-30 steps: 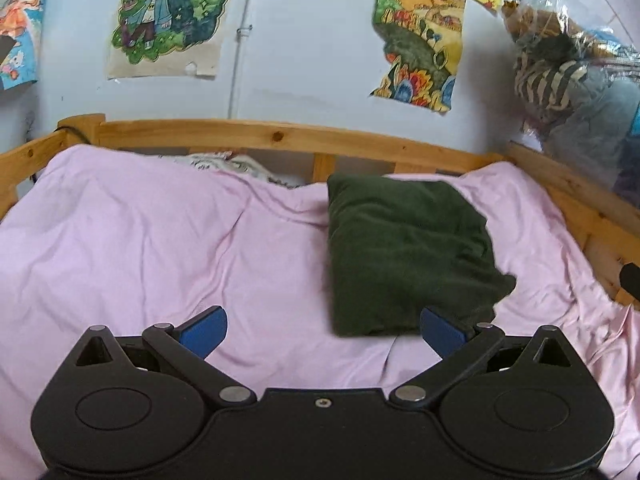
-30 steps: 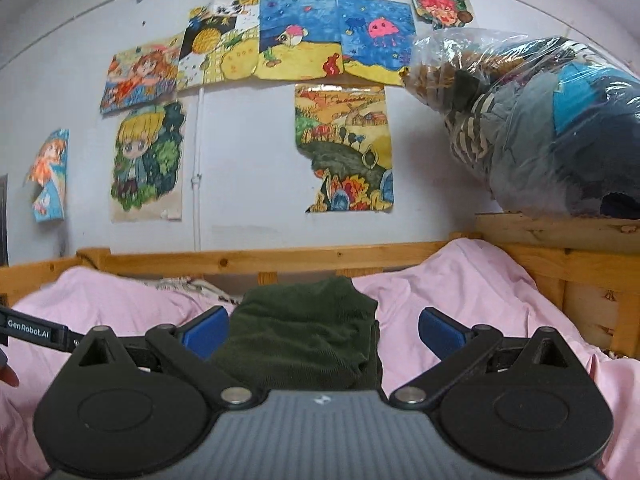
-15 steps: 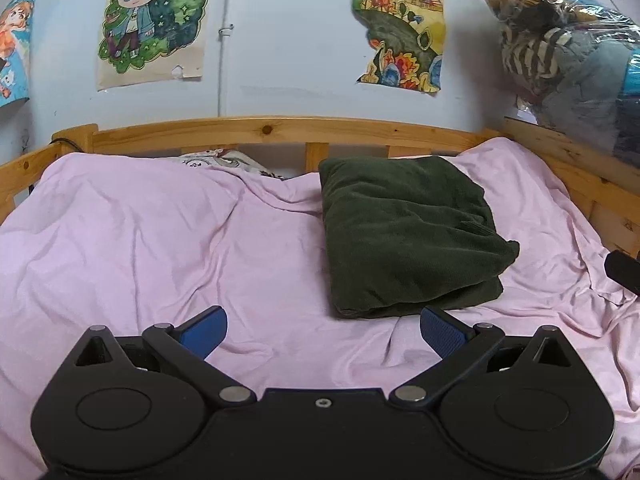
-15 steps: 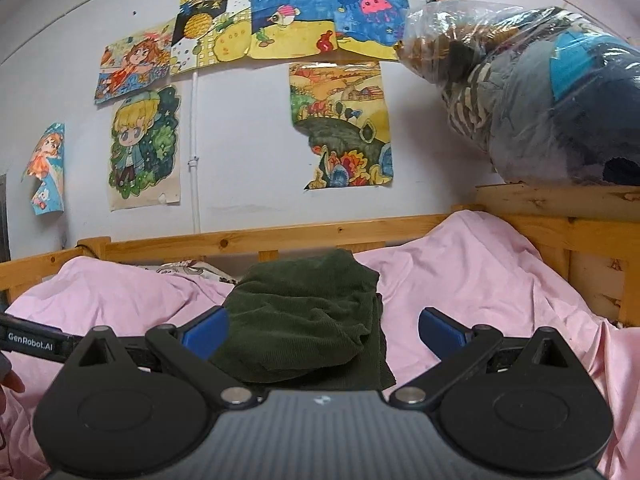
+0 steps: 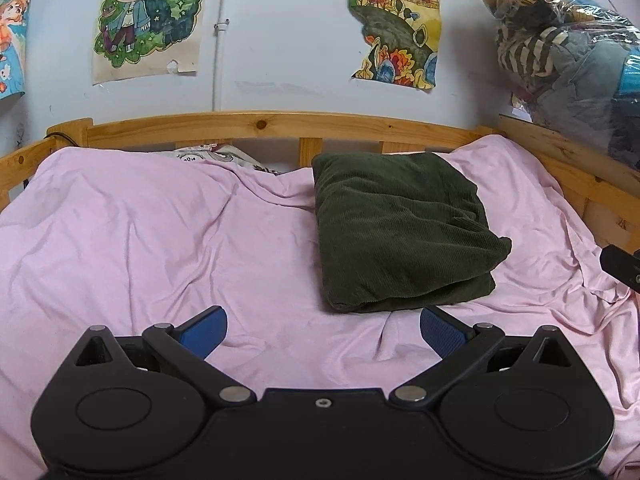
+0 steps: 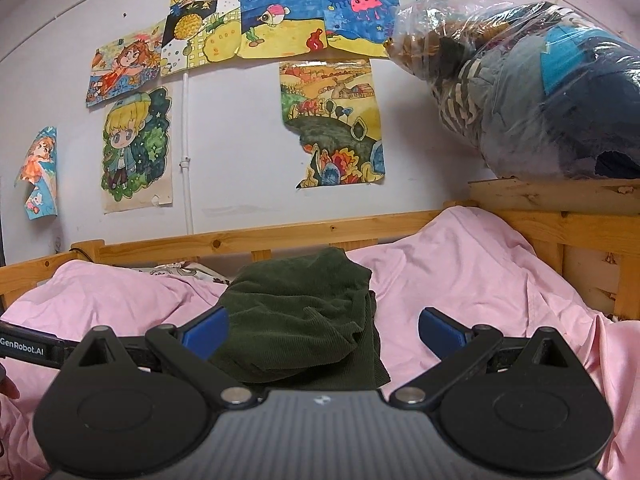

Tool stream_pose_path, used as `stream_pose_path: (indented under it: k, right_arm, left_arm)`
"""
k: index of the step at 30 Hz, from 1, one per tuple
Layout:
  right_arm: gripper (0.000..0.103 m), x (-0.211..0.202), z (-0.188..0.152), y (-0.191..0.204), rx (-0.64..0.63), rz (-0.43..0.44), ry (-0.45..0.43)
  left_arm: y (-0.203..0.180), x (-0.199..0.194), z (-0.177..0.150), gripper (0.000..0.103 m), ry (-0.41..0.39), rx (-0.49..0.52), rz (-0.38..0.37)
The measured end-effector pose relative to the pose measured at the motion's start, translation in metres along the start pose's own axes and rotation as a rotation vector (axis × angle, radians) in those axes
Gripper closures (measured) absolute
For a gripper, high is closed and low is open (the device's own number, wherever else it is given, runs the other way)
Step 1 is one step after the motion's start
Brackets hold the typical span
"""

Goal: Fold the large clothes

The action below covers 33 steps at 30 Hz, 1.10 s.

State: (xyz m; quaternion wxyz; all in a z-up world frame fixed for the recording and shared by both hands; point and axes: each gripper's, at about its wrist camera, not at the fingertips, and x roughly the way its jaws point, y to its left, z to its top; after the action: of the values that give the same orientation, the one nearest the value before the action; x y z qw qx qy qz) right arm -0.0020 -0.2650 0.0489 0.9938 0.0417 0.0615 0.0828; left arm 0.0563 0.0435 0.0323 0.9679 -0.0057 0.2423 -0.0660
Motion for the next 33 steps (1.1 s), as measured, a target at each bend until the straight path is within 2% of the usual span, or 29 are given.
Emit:
stream_pose_path:
  k: [33]
  right_arm:
    - [0.0,0.0012,-0.0023,-0.002,0.008,-0.009,0.008]
  left_arm:
    - [-0.0016,-0.0011,-0.0006,0.001,0.005,-0.002,-0.003]
